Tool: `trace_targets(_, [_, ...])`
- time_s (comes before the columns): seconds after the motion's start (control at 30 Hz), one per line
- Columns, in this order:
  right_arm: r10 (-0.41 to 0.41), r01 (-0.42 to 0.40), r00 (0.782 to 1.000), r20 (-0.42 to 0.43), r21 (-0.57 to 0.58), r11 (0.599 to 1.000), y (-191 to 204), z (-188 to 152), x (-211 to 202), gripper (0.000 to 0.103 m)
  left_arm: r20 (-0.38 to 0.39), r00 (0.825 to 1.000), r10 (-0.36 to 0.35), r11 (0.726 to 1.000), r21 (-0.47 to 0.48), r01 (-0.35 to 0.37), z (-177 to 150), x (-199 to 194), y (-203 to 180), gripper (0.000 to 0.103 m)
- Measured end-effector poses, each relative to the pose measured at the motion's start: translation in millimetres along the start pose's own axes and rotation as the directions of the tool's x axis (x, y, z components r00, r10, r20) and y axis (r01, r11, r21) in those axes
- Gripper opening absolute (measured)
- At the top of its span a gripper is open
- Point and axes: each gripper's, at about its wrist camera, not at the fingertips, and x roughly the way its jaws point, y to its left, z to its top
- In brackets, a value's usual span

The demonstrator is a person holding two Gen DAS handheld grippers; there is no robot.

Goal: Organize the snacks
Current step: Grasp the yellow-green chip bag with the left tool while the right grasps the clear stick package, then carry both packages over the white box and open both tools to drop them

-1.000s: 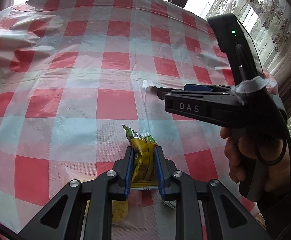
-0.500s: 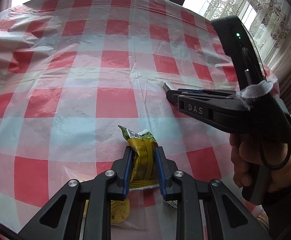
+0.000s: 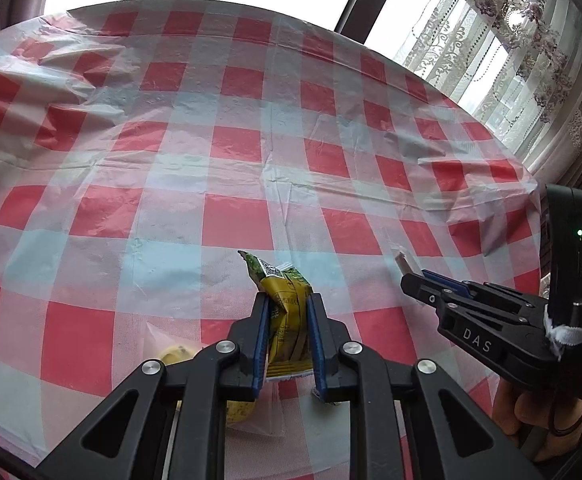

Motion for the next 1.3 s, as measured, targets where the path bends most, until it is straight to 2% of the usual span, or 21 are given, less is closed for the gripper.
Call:
trace_targets(0.33, [0.018,-0.018,1.000,0.008,0.025,1.000,1.0,-33.8,-37.7,0.019,0.039,0.999,-0.009,1.000,0.003,0.009,-7.0,-30.6,-14.4,0.019])
trace_targets(0.5, [0.012,-0.012,1.000,0.013,0.057,0.998,-8.6,-50.8,-55.9,0.019,0.028,0.998,-0.049,0.999,-0.006,0.049,-16.6,-43.2,-27.0,0.019])
trace_targets(0.83, [-0.051,0.045,0.998,0.036,0.133,0.990,-43.3,-84.7,-97.3,0.019,-0.067,0.990,-0.125,0.988,0.085,0.131,-46.5,-50.3,-91.3,0.019])
trace_targets(1.0, [-0.095,0.087,0.995,0.033,0.191,0.978,-70.0,-105.2,-113.7,0.019,-0.105,0.983,-0.153,0.973,0.159,0.168,-60.8,-50.4,-129.3,0.019])
trace_targets(1.3, [-0.160,0.148,0.987,0.023,0.270,0.951,-115.1,-145.2,-143.7,0.019,-0.176,0.964,-0.198,0.946,0.223,0.235,-79.4,-47.0,-178.3,0.019])
